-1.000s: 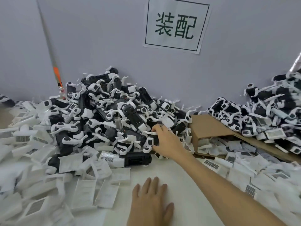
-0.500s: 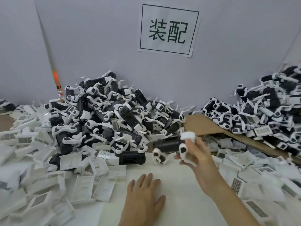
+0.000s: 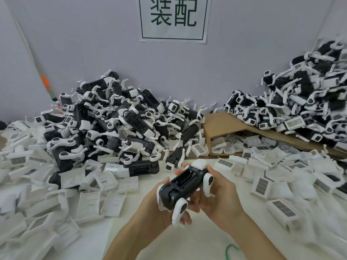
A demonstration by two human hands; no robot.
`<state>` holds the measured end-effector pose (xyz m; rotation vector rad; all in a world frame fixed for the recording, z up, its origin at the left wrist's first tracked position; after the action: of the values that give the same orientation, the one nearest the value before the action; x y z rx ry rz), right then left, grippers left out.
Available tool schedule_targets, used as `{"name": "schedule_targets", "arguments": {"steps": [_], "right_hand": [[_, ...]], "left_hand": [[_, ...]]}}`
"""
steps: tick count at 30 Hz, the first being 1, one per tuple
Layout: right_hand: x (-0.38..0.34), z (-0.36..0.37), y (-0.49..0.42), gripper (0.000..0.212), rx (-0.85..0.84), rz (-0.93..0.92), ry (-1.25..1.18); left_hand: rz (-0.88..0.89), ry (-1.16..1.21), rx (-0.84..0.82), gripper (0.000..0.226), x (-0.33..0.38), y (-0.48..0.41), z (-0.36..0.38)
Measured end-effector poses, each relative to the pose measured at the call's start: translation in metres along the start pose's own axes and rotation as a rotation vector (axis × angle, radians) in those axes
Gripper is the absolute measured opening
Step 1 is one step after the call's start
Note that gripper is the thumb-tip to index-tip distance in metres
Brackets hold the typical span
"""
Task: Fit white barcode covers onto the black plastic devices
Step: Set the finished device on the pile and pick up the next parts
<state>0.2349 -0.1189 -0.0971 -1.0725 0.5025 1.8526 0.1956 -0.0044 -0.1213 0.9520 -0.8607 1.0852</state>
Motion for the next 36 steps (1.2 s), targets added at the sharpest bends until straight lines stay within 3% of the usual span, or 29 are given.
{"name": "schedule_targets", "arguments": {"steps": [2, 4, 7, 11, 12, 15, 20, 23, 26, 31, 36], "right_hand": [[-0.001, -0.001, -0.002, 0.055, -0.021, -0.041, 0.064], [-0.004, -0.006, -0.004, 0.059, 0.030, -0.098, 0.230], [-0.012, -0.011, -0.005, 0.061, 0.148, -0.222, 0.513], [-0.029, -0.015, 0.001, 0.015, 0.297, -0.442, 0.859], [-0.033, -0.015, 0.003, 0.011, 0.320, -0.484, 0.909], [-0.032, -0.009, 0.004, 0.014, 0.247, -0.488, 0.899], [0.000, 0.020, 0.006, 0.049, -0.105, -0.395, 1.043], [0.009, 0.023, 0.009, 0.062, -0.115, -0.418, 1.084], [0.006, 0.023, 0.010, 0.058, -0.095, -0.461, 1.054], [-0.001, 0.026, 0.011, 0.039, -0.127, -0.471, 0.905], [-0.006, 0.026, 0.010, 0.043, -0.113, -0.451, 0.761]], "left_hand": [[-0.061, 0.084, -0.072, 0.080, -0.005, 0.001, 0.004], [-0.096, 0.115, -0.184, 0.069, -0.008, 0.003, 0.009], [-0.104, -0.002, -0.189, 0.054, -0.014, 0.006, 0.003], [-0.017, -0.046, -0.059, 0.048, -0.007, 0.003, 0.001], [0.023, -0.025, -0.011, 0.047, -0.004, 0.002, -0.002], [0.138, 0.076, 0.081, 0.044, 0.002, 0.001, -0.015], [0.196, 0.114, 0.165, 0.050, 0.009, 0.008, -0.029], [0.175, 0.159, 0.164, 0.050, 0.008, 0.009, -0.027], [0.190, 0.175, 0.135, 0.042, 0.010, 0.011, -0.021], [0.247, 0.209, 0.178, 0.059, 0.013, 0.011, -0.023], [0.250, 0.158, 0.198, 0.042, 0.014, 0.010, -0.023]]}}
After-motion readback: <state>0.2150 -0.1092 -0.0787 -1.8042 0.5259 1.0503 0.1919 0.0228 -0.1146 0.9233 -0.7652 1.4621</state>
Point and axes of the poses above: each hand's wrist, its own y-axis away from the middle knuckle, its own z-axis out of the palm, x = y × z, the point moved 7 cm from there along -y, towards the middle knuckle, and after that the axes turned 7 degrees about -z, right-handed, at the moved point
